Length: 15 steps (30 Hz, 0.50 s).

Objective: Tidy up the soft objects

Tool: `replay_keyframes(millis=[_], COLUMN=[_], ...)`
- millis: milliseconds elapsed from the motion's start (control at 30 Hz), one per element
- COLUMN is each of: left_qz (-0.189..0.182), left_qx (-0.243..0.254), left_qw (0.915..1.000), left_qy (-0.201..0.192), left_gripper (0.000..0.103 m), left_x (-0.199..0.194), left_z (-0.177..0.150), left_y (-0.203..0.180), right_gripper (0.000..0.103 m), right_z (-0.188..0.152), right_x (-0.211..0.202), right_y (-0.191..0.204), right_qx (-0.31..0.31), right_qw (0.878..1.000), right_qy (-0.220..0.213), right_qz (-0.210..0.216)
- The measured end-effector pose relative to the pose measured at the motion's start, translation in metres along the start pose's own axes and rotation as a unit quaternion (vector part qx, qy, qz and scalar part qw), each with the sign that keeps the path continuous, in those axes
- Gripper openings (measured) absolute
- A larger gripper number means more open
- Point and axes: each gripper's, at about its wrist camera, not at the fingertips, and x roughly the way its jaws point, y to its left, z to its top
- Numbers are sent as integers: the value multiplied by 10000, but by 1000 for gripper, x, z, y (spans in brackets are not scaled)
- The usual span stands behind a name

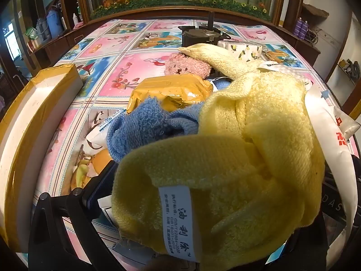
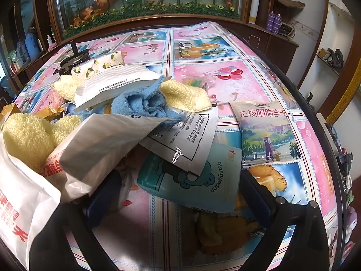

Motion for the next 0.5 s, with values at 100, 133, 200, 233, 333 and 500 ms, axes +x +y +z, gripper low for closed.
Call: replay_keyframes(millis=[100,133,200,233,333,500], left_qz=[-19,-24,-16,-17,-9,122], left_qx=[16,20,1,1,-10,-135], left_qw=[10000,10000,10000,10000,10000,9998], left_qy=[16,17,29,30,31,35], left_gripper=[103,103,103,103,103,103], left_x=[0,0,0,0,-1,-6], left_z=[0,0,0,0,-1,-9], left_y=[0,0,0,-1,-2,1], right_gripper=[103,103,103,103,103,103], right_z=[0,0,0,0,1,-3], right_x=[-1,-1,-1,-2,-2,-7], right_y=[0,-1,-1,-1,-1,-3], right_qx=[-14,-17,-27,-29,-61,-253], right_qw=[10000,10000,10000,10000,10000,9996], right_qy=[21,11,-2,-4,3,19], right_qz=[-17,-19,-32,-39,-29,109])
